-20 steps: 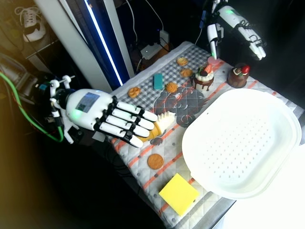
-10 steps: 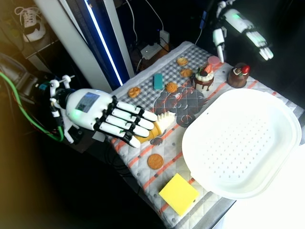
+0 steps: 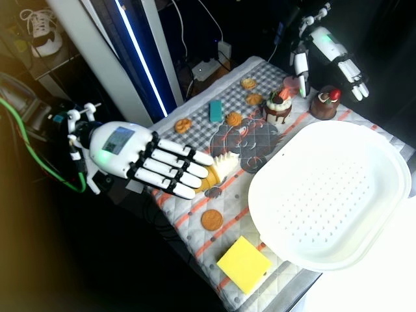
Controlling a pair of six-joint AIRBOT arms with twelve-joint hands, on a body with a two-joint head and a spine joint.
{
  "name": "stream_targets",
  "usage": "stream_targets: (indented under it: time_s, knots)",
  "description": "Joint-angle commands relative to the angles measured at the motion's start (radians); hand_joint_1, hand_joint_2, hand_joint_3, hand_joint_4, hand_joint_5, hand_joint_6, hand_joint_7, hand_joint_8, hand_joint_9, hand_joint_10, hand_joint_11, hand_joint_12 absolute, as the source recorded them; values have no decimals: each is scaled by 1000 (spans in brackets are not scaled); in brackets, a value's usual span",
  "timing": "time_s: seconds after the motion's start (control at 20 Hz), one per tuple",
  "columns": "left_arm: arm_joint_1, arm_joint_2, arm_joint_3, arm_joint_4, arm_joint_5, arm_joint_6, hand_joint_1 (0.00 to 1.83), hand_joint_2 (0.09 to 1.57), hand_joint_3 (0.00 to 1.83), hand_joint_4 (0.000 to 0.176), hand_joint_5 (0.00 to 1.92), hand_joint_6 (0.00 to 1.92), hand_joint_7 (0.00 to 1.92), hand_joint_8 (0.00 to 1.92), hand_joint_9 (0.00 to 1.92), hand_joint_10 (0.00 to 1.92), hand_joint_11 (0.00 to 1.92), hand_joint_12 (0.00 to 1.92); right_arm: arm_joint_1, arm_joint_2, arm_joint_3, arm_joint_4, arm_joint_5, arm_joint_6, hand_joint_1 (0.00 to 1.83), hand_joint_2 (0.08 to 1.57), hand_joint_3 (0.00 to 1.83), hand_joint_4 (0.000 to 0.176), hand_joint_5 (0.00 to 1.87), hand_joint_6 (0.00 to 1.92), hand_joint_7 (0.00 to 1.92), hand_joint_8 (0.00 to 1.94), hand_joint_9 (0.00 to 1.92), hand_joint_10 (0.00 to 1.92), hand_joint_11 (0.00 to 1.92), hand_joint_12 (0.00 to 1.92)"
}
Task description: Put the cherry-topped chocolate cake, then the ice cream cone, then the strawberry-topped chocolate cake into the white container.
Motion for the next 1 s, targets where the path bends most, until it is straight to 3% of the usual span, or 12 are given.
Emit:
stream_targets:
  time_s: [0.0, 0.05, 0.1, 0.15, 0.2, 0.25, 0.3, 0.4, 0.6, 0.7, 0.85, 0.95]
  knots:
    - [-13, -7, 19, 21, -62, -1, 1080, 1109, 2, 66, 220, 21, 298, 57, 410, 159, 43, 1428, 2, 1, 1, -11, 127, 5, 689, 1170, 0, 21, 0, 0, 0, 0, 0, 0, 0, 565]
    - [-22, -20, 39, 13, -38, -2, 1177, 1118, 1, 0, 410, 40, 424, 870, 514, 1232, 418, 1822, 2, 0, 1, -10, 128, 5, 711, 1164, 0, 26, 0, 0, 0, 0, 0, 0, 0, 694]
    - [-25, -26, 47, 9, -28, -2, 1173, 1136, 2, 0, 498, 59, 377, 1207, 493, 1593, 519, 1901, 2, -1, 1, -10, 129, 5, 740, 1161, 0, 31, 0, 0, 0, 0, 0, 0, 0, 714]
    - [-27, -32, 56, 2, -20, -2, 1231, 1137, 1, 0, 520, 490, 554, 1691, 766, 1855, 881, 1917, 1, -1, 1, -10, 129, 7, 708, 1171, 3, 28, 0, 0, 0, 0, 0, 0, 0, 724]
    - [-27, -33, 57, -1, -20, -2, 1130, 1209, 22, 0, 686, 1189, 728, 1875, 973, 1908, 1145, 1920, 1, -1, 1, -10, 129, 8, 706, 1171, 1, 20, 0, 0, 0, 0, 0, 0, 0, 801]
    - [-27, -32, 57, -1, -20, -2, 1103, 1235, 19, 0, 705, 1369, 617, 1911, 831, 1918, 1037, 1921, 0, -1, 1, -10, 129, 9, 722, 1170, 0, 27, 0, 0, 0, 0, 0, 0, 0, 822]
    - [-27, -29, 55, 2, -25, -2, 1115, 1286, 12, 0, 641, 1479, 655, 1667, 670, 1920, 842, 1921, -2, -1, 1, -10, 129, 11, 768, 1167, 0, 17, 0, 0, 0, 0, 0, 0, 0, 699]
    - [-27, -14, 29, 22, -59, -1, 1256, 1294, 16, 0, 578, 1627, 628, 1513, 630, 1699, 634, 1921, -5, -1, 1, -10, 129, 14, 778, 1172, 0, 20, 0, 0, 0, 0, 0, 0, 0, 874]
    - [-29, 35, -48, 91, -155, -1, 1302, 1239, 0, 0, 512, 1693, 732, 1455, 692, 1830, 795, 1921, -7, -2, 0, -10, 129, 16, 813, 1180, 1, 13, 0, 0, 0, 0, 0, 0, 0, 530]
    - [-52, 61, -76, 138, -188, -1, 1463, 1216, 2, 0, 475, 1755, 679, 1462, 710, 1564, 630, 1917, -7, -2, 0, -10, 129, 17, 805, 1195, 1, 10, 0, 0, 0, 0, 0, 0, 0, 395]
    - [-114, 63, -70, 186, -172, -1, 1310, 1281, 4, 0, 527, 1574, 646, 1505, 722, 1599, 680, 1906, -9, -3, 1, -9, 129, 18, 708, 1201, 0, 3, 0, 0, 0, 0, 0, 0, 0, 578]
    - [-174, 39, -38, 207, -129, -1, 1288, 1265, 8, 0, 573, 1477, 691, 1500, 744, 1619, 808, 1920, -9, -5, 2, -9, 129, 18, 695, 1195, 0, 0, 0, 0, 0, 0, 0, 0, 0, 61]
